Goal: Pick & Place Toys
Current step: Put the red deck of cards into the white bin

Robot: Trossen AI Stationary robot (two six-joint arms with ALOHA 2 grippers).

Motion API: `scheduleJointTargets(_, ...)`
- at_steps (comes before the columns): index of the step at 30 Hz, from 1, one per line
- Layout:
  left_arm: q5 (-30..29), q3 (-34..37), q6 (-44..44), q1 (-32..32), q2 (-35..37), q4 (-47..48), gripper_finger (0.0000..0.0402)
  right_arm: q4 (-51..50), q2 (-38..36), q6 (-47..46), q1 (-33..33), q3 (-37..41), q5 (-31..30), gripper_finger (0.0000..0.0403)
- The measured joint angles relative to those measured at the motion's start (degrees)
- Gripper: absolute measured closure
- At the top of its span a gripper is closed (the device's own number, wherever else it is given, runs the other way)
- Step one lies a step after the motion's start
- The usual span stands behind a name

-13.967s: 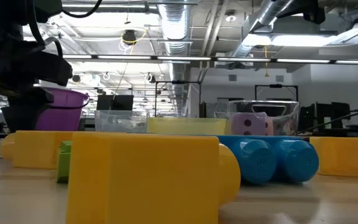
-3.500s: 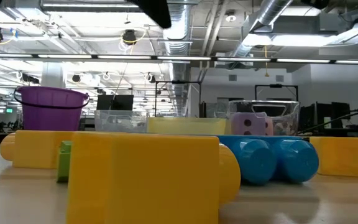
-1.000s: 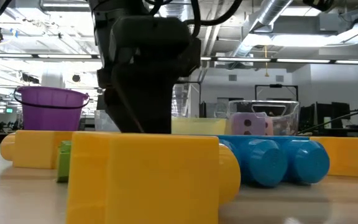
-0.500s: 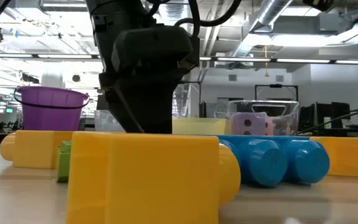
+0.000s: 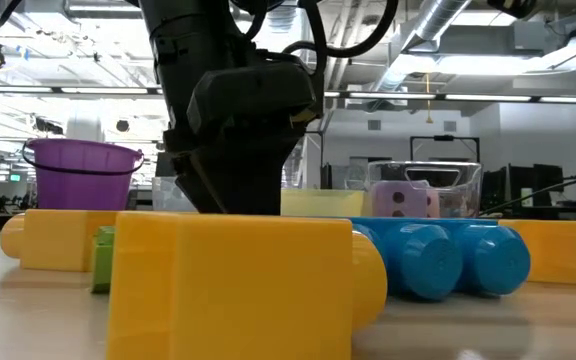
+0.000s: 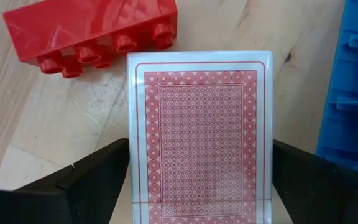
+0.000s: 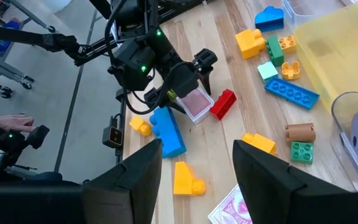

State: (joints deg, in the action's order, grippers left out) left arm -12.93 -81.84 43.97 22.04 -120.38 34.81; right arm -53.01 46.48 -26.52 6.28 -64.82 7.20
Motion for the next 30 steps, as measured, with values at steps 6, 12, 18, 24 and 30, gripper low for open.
scheduleJointTargets(6,0.21,-0.02,0.32,0.0,-0.04,0.09,0.004,-0.13,0.02,0.0,0.0,0.0,0.0,0.0214)
scheduleJointTargets(12,0.24,0.0,0.48,-0.07,0.03,0.33,0.007,-0.13,0.02,0.0,0.0,0.0,0.0,0.0214)
scheduleJointTargets(18,0.78,0.18,0.47,-0.07,0.7,0.1,0.0099,-0.15,0.02,0.0,0.0,0.0,0.0,0.0214)
scheduleJointTargets(24,0.3,0.22,-0.16,-0.05,2.71,-0.06,0.0078,-0.36,0.02,0.0,0.0,0.0,0.0,0.0214)
scheduleJointTargets(30,0.01,0.2,-2.0,-0.11,5.75,2.0,0.0097,-0.59,0.02,0.07,0.0,0.0,0.0,0.0214)
